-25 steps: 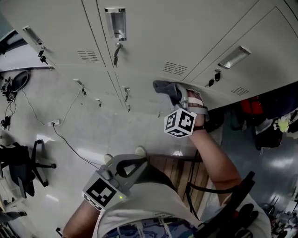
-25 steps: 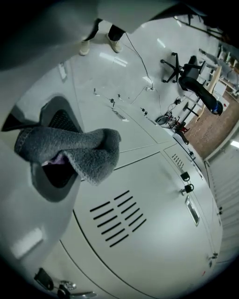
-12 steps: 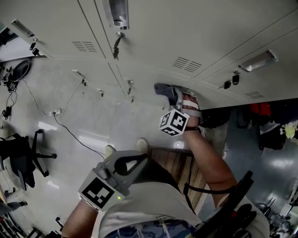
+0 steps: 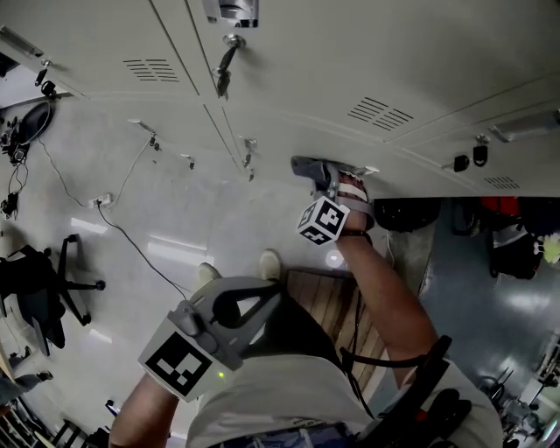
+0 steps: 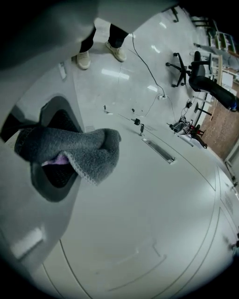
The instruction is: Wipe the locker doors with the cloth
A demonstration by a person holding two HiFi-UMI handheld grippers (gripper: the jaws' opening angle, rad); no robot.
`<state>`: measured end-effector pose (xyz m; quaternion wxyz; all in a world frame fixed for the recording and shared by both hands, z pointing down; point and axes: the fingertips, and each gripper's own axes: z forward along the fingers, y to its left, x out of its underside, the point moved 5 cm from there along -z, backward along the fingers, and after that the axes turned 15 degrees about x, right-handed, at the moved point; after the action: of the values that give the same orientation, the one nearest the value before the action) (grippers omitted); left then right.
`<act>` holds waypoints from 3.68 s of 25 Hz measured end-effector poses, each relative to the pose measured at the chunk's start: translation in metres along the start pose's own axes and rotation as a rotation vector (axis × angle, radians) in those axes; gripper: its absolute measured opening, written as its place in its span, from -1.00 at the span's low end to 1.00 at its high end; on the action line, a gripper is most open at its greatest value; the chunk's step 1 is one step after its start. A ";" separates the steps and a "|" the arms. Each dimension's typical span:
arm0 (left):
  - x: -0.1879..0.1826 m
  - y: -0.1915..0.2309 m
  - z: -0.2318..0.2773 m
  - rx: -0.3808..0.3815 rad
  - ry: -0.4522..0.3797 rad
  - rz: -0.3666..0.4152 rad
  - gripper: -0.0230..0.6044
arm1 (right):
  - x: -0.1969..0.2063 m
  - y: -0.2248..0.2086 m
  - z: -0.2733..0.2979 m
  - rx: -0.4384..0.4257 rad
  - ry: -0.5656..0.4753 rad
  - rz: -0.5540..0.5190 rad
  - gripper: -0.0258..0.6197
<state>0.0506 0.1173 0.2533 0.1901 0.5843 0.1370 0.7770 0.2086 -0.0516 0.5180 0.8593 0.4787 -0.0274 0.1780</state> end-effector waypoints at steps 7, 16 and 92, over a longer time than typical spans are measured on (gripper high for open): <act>0.000 0.019 0.000 0.015 0.013 -0.004 -0.92 | 0.015 0.046 0.033 -0.075 0.060 0.016 -0.47; 0.012 0.025 -0.005 0.022 0.036 -0.032 -0.92 | 0.025 0.090 0.066 -0.184 0.119 0.033 -0.47; 0.035 0.024 -0.030 0.022 0.010 -0.061 -0.92 | -0.010 0.083 0.065 -0.179 0.131 0.129 -0.46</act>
<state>0.0102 0.1121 0.2856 0.2069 0.5780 0.1641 0.7721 0.1795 -0.0684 0.6185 0.8854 0.3845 -0.0176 0.2607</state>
